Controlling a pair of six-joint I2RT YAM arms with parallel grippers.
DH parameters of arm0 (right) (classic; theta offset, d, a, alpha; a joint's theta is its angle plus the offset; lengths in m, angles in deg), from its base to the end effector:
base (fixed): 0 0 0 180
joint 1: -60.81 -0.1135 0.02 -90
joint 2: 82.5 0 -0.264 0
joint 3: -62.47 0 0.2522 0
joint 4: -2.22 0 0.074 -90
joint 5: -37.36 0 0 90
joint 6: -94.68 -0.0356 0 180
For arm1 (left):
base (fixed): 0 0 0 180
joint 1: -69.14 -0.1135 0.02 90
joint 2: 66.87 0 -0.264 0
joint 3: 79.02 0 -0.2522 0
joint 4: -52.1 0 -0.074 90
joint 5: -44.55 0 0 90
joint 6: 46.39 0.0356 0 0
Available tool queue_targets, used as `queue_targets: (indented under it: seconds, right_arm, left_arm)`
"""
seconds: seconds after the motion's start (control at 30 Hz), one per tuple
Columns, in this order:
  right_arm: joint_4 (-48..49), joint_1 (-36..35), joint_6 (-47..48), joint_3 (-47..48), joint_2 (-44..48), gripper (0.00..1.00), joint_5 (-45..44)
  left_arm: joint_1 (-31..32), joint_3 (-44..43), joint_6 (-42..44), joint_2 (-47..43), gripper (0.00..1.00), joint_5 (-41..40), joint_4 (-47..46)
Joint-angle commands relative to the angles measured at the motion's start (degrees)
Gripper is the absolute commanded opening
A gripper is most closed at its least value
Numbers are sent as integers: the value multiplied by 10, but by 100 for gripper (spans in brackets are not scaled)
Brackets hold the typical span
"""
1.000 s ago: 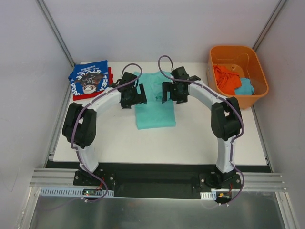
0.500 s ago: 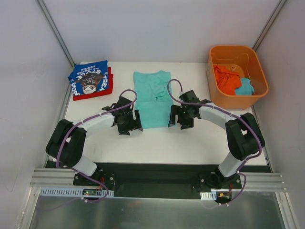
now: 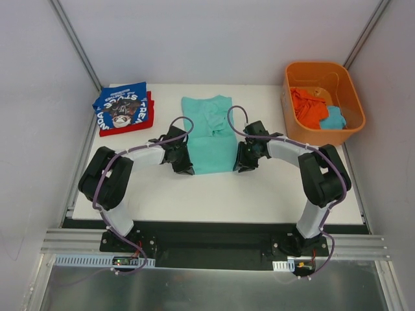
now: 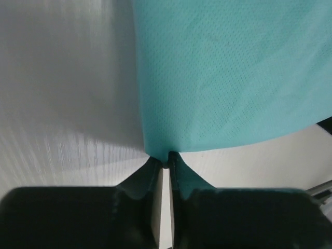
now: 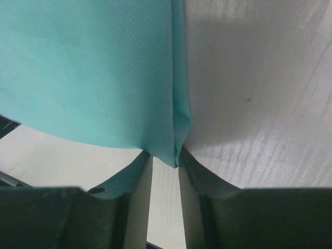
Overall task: Fold and stack the t-shirts
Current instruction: Grab one side of the 2/3 rectangular tshirt with both arms
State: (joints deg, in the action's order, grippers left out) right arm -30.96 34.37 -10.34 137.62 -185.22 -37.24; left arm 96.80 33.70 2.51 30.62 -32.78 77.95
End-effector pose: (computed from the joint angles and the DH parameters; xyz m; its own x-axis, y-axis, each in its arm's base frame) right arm 0.3133 0.1664 0.1598 -0.8959 -0.1665 -0.4119 -0.3244 0.8786 0.3504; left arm 0.2914 -0.1615 0.1581 -0.9228 -0.2405 -0.3011 -0.0600 0.8615 -0.5042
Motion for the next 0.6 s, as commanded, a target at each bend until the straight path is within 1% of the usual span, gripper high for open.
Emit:
queue_targets:
  seconds: [0.0, 0.03, 0.07, 0.1, 0.17, 0.2, 0.27, 0.3, 0.33, 0.37, 0.4, 0.43, 0.47, 0.5, 0.57]
  right_arm:
    - [11, 2, 2, 9, -13, 25, -9]
    - [10, 3, 3, 9, -13, 20, -4]
    - [9, 2, 4, 8, -10, 9, 0]
    - [11, 3, 6, -1, -6, 1, 2]
    - [13, 2, 11, -14, 16, 1, 8]
    - [11, 2, 16, -21, 29, 1, 11]
    - [-3, -4, 25, -50, 76, 1, 16]
    - [-12, -6, 28, -59, 94, 1, 17]
    - [-37, -9, 34, -78, 132, 1, 20]
    - [-52, -18, 34, -86, 152, 1, 23]
    - [-65, -23, 34, -97, 172, 1, 25]
    - [-89, -40, 32, -114, 214, 1, 25]
    - [-101, -50, 19, -125, 235, 1, 23]
    - [-113, -61, 8, -131, 254, 1, 18]
    - [-140, -88, -25, -146, 308, 2, 15]
  left_arm:
    - [-2, -24, 15, 39, 0, -3, 2]
    - [-2, -25, 19, 38, 0, -1, 2]
    - [-2, -24, 22, 36, 0, 5, 2]
    - [-2, -13, 23, 21, 0, 5, 2]
    - [-2, 4, 24, -3, 0, 2, 2]
    - [-1, 30, 22, -34, 0, 2, 3]
    - [5, 60, 11, -71, 0, -2, 3]
    - [9, 92, 4, -110, 0, 11, 3]
    - [14, 108, 2, -131, 0, 20, 3]
    - [29, 135, -3, -152, 0, 25, 8]
    - [41, 146, -15, -199, 0, 31, 13]
    - [51, 155, -22, -223, 0, 32, 18]
    - [79, 167, -30, -248, 0, 31, 25]
    - [93, 170, -43, -294, 0, 30, 30]
    - [114, 165, -56, -335, 0, 27, 45]
